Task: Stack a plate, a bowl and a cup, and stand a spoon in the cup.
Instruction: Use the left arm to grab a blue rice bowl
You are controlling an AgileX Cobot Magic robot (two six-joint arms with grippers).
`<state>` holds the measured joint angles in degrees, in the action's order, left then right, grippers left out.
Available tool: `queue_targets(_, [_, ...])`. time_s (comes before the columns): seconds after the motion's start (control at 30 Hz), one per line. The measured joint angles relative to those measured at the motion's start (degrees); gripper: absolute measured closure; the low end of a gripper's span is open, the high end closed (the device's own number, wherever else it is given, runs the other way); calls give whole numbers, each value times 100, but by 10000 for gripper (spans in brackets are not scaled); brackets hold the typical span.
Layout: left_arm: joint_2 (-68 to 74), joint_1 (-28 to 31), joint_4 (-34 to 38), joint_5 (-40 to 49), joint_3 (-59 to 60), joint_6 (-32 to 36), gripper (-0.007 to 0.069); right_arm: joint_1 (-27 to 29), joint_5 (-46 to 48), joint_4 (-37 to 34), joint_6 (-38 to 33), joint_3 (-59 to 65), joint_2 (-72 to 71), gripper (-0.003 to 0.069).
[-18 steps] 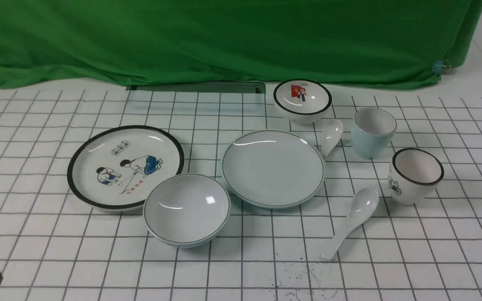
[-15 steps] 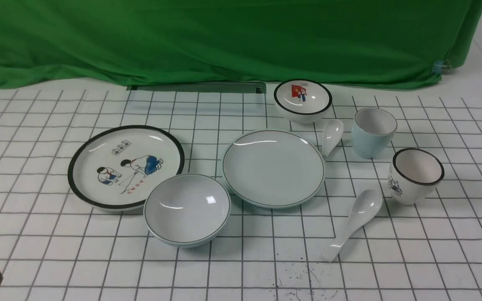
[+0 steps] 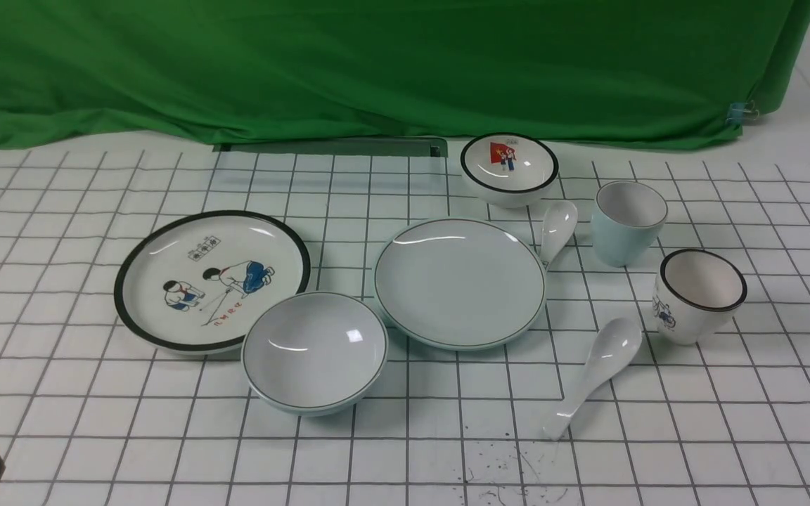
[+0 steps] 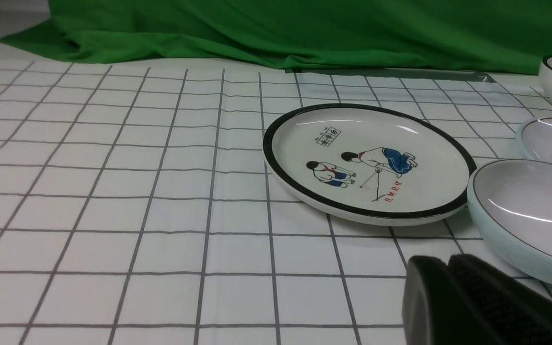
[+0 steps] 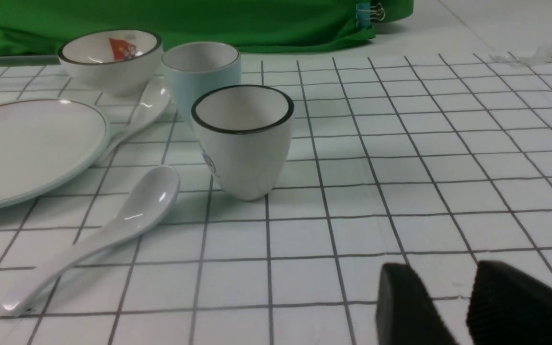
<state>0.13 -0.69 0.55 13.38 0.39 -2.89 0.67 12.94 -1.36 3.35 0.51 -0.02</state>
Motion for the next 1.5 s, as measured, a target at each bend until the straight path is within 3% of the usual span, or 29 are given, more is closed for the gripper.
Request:
queue_targets(0.47, [0,0,-101,0,0,0,632,0,-14,0,0,0,0,417])
queue_targets(0.63, [0,0,-162,-293,0,0,632,0,-433,0,0,0,0,417])
queue_targets(0.77, [0,0,-187,-1401,0,0,632,0,-1554,0,0,0,0,417])
queue_targets(0.87, [0,0,-199,-2805,0,0,632,0,-3209,6,34,0,0,418])
queue_targets(0.9, [0,0,-199,-2805,0,0,632,0,-3289,6,55,0,0,418])
queue_targets(1.03, [0,0,-218,-4254,0,-467,632,0,-4739,11,1099,0,0,417])
queue_targets(1.17, [-5,0,-213,-4924,-45,-1145,632,0,-5105,11,1525,0,36,437])
queue_targets(1.23, [-5,0,-236,-4804,-187,-1320,632,0,-5042,18,1533,-33,86,459])
queue_targets(1.33, [331,0,-401,-3561,-1332,-1455,632,0,-4203,23,1211,-664,410,601])
queue_targets(1.43, [1183,0,-567,-2451,-2477,-1103,632,0,-3433,23,440,-1484,989,642])
queue_targets(1.5, [1540,0,-610,-2312,-2719,-955,632,0,-3216,23,189,-1782,1278,645])
